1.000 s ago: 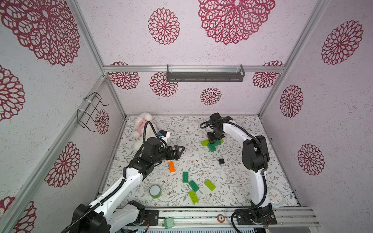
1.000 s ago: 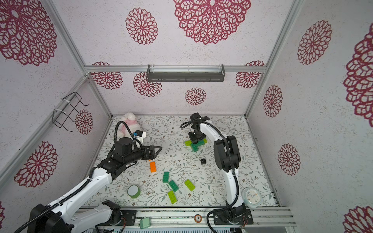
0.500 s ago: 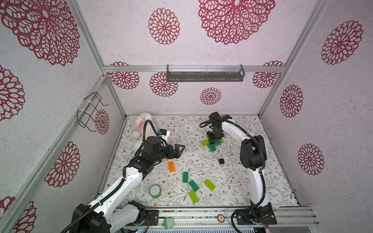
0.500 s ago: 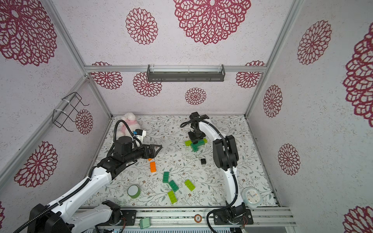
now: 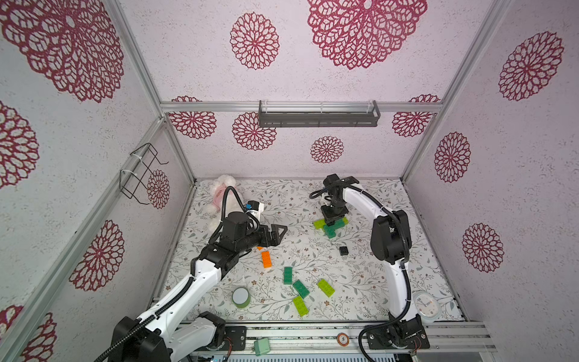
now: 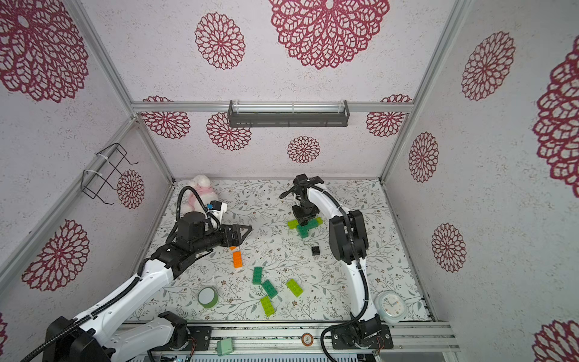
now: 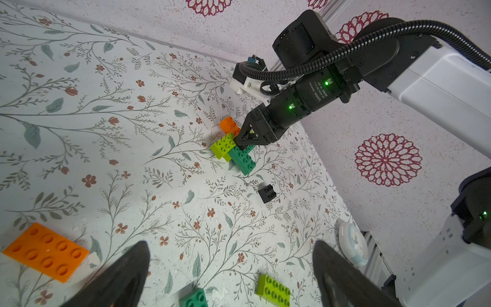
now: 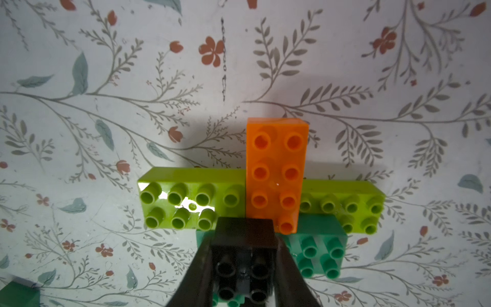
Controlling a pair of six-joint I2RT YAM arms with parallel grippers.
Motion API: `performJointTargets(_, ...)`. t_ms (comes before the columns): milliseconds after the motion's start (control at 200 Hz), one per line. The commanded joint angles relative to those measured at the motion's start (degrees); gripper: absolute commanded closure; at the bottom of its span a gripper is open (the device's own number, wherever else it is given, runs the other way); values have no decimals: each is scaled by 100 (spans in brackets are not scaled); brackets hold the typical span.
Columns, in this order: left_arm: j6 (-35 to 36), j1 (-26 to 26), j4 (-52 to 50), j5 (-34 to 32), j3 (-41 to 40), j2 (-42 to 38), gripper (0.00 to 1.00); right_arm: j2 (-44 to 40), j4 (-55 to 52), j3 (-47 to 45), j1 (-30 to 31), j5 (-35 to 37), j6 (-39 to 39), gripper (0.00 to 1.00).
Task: Assemble a small pinwheel with lego
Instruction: Assemble the lego brick with the lego brick.
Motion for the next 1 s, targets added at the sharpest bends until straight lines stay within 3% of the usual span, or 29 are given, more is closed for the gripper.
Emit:
performJointTargets(0,50,41,108,59,57,4,3,251,-692,122,25,189,98,87)
performJointTargets(335,11,41,169,30,-4,-57,3,367,-754,260,26,255,150,82)
performJointTargets(545,-10,41,209,18,-11,-51,3,187,-487,165,29,362,221,72)
performJointTargets(996,-48,41,230,41,-35,-20,3,-85,-241,58,27,323,312,61)
